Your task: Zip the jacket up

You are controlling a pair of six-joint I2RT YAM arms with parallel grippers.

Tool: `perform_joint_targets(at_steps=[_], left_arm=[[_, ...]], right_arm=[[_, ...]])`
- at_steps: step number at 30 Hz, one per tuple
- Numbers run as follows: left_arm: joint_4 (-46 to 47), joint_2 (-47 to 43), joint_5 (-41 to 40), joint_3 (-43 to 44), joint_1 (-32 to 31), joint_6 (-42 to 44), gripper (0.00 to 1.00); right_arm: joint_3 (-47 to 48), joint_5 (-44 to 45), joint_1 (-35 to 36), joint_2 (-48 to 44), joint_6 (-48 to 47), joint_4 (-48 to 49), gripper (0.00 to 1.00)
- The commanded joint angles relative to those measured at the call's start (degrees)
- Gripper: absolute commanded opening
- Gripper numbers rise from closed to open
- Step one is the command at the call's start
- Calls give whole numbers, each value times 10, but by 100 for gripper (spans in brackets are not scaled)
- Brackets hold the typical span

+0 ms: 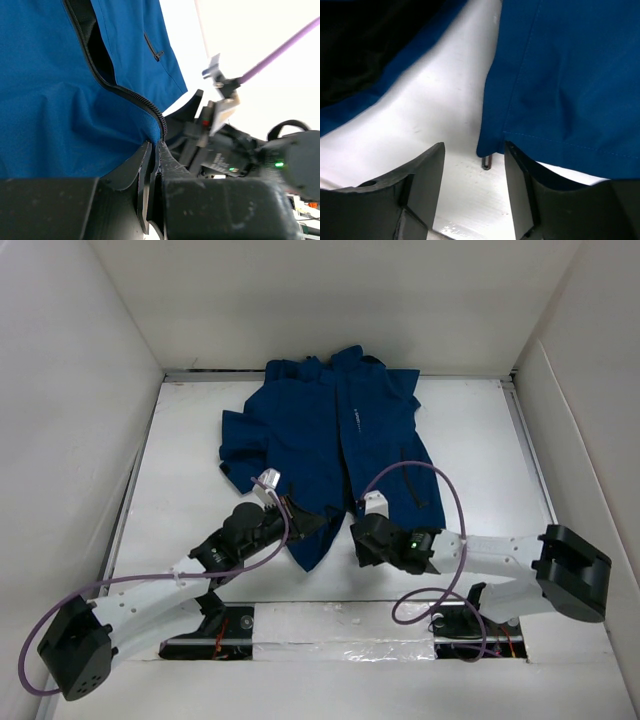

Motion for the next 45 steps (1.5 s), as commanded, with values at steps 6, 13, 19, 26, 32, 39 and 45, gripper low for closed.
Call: perform_joint_targets(at_steps=[6,13,19,26,32,39,45], left_arm=[[16,-21,-7,-8,-2,3,0],[17,-24,-7,-10,-2,0,0],[25,-16,-1,-11,-2,-2,0],[30,-11,4,-14,-2,-4,0],[34,-6,9,-16,-2,-6,0],[37,-5,11,-18,-2,-10,0],[37,-2,13,-17,-2,-10,0]], right_arm=[[19,62,5,36,25,-33,50],[-13,46,5,7,44,1,37],[-39,37,5,-12,60,28,32],[-60,39,5,-30,68,55,26],[-76,41,5,-28,72,87,25],[-78,53,5,-36,73,103,28],[-82,63,-1,-42,78,106,26]])
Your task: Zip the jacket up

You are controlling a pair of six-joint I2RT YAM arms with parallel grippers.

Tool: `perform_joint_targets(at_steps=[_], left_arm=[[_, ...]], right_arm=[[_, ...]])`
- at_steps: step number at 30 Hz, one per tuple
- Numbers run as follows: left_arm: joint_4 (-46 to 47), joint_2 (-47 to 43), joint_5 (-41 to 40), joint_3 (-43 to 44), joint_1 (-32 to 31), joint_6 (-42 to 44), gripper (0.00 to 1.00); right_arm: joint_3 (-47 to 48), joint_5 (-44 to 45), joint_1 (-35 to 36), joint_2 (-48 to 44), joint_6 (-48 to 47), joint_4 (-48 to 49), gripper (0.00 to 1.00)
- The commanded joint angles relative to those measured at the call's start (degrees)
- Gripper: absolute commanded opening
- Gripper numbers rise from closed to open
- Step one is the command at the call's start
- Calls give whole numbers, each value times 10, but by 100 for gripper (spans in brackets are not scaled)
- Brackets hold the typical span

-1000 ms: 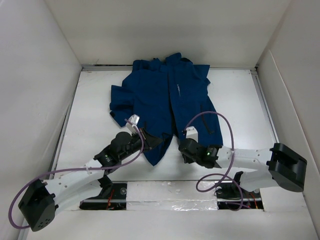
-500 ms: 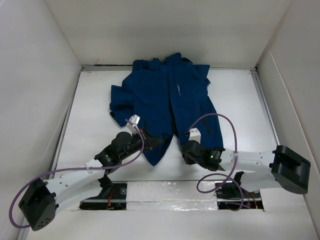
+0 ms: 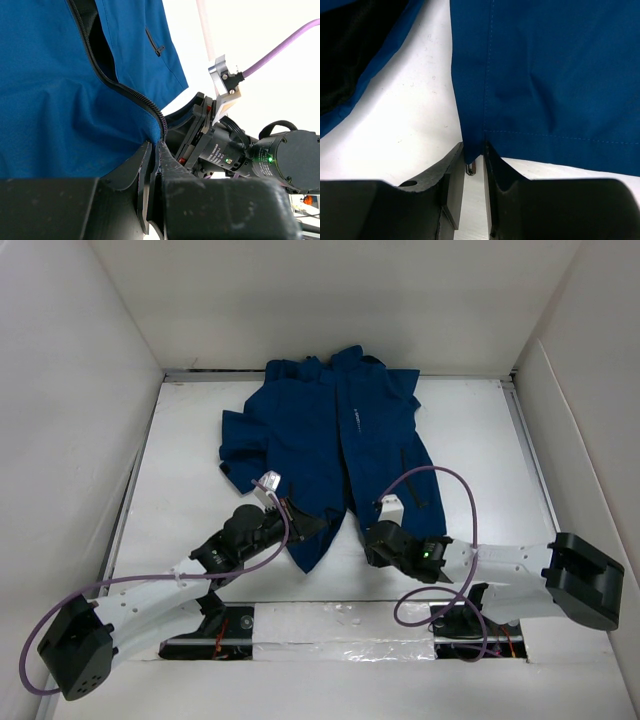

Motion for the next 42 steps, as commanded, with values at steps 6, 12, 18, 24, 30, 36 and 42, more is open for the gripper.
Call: perform_joint_targets(at_steps=[6,12,18,24,30,36,42], left_arm=[[25,-5,6,0,-2,2,0],[22,-8,5,0,-2,1,0],[30,-6,9,-1,-2,-2,0],[48,8,18,9,-2,3,0],[4,25,-43,101,-8,41,0],[-20,59,-68,175,-14,48,0],[-5,77,-47,198,-14,57,0]], right_arm=[[-12,24,-7,0,15,39,21],[-28,17,-17,0,25,48,11],[-55,17,-17,-21,36,70,0],[-63,24,-17,-123,-20,122,0],[16,29,-24,-241,-153,130,0],[143,-26,-39,-168,-185,52,0],[139,-54,-39,-177,-218,90,0]])
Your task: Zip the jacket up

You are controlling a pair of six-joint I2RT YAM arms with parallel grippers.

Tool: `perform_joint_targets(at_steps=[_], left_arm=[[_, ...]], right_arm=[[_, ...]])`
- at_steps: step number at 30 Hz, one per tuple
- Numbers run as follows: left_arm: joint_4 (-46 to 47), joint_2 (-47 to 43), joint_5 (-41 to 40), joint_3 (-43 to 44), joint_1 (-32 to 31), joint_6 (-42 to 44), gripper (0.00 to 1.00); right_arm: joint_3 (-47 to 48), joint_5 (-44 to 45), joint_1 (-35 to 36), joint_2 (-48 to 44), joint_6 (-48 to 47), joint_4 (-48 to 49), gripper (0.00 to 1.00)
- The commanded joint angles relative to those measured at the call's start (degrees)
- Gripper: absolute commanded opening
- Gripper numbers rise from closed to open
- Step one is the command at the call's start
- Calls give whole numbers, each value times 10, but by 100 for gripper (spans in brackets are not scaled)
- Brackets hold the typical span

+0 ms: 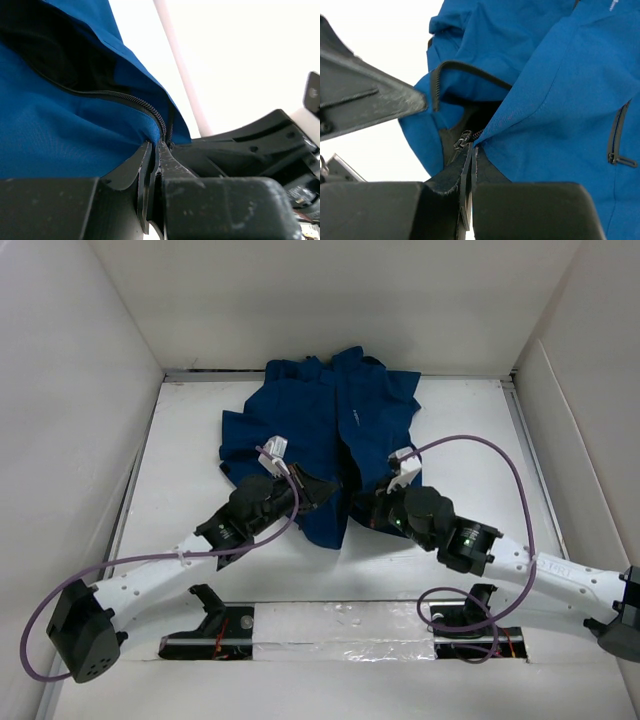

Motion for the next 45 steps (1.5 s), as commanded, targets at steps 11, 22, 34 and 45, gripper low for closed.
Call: perform_joint_targets(at_steps=[11,22,34,45], left_arm=[[46,8,31,6,-4,32,0],[-11,-6,39,-3,-4,70,0],[-41,-13,35,-2,-4,87,0],[-46,-11,44,0,-4,93,0]], right_arm=[[71,-66,0,26,-75,-38,0],[154,-104,0,84,-134,-152,0],[218,-103,0,140,-166,-231,0],[232,-107,0,153,-175,-240,0]])
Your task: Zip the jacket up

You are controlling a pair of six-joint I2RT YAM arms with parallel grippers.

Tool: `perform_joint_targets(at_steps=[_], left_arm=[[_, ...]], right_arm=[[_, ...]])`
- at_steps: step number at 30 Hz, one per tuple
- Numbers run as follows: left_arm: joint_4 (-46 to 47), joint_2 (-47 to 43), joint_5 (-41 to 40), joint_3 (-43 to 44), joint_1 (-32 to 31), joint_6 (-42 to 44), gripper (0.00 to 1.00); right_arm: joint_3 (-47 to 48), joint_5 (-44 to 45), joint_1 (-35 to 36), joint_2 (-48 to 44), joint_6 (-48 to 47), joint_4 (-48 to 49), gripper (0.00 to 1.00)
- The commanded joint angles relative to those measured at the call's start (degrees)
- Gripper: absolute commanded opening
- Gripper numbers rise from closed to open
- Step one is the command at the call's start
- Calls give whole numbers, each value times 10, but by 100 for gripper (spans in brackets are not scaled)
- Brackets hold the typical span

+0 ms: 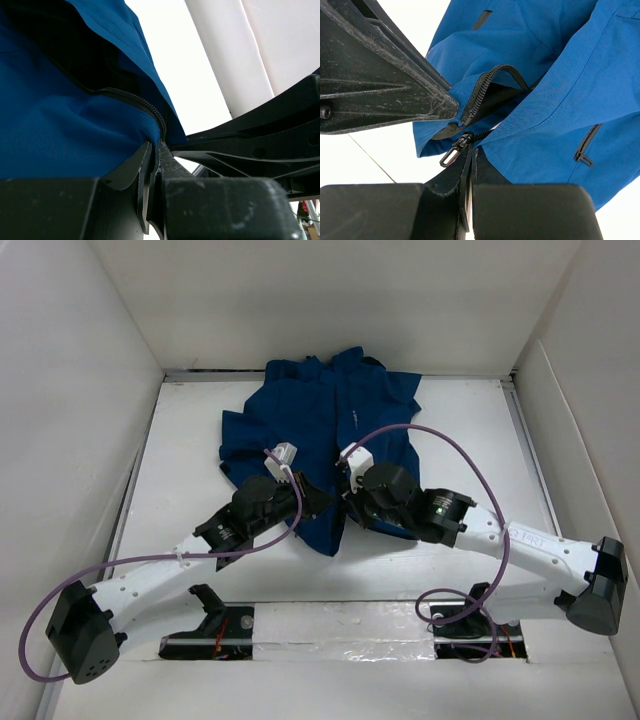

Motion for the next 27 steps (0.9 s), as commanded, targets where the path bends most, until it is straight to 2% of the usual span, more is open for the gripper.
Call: perform_joint_targets(at_steps=[1,27], left_arm=[[13,-11,10,0,-4,13,0],[16,-3,18,-6,-4,12,0]], right_arm=[[34,-5,0,-1,-17,8,0],[47,3,0,4,-23,10,0]])
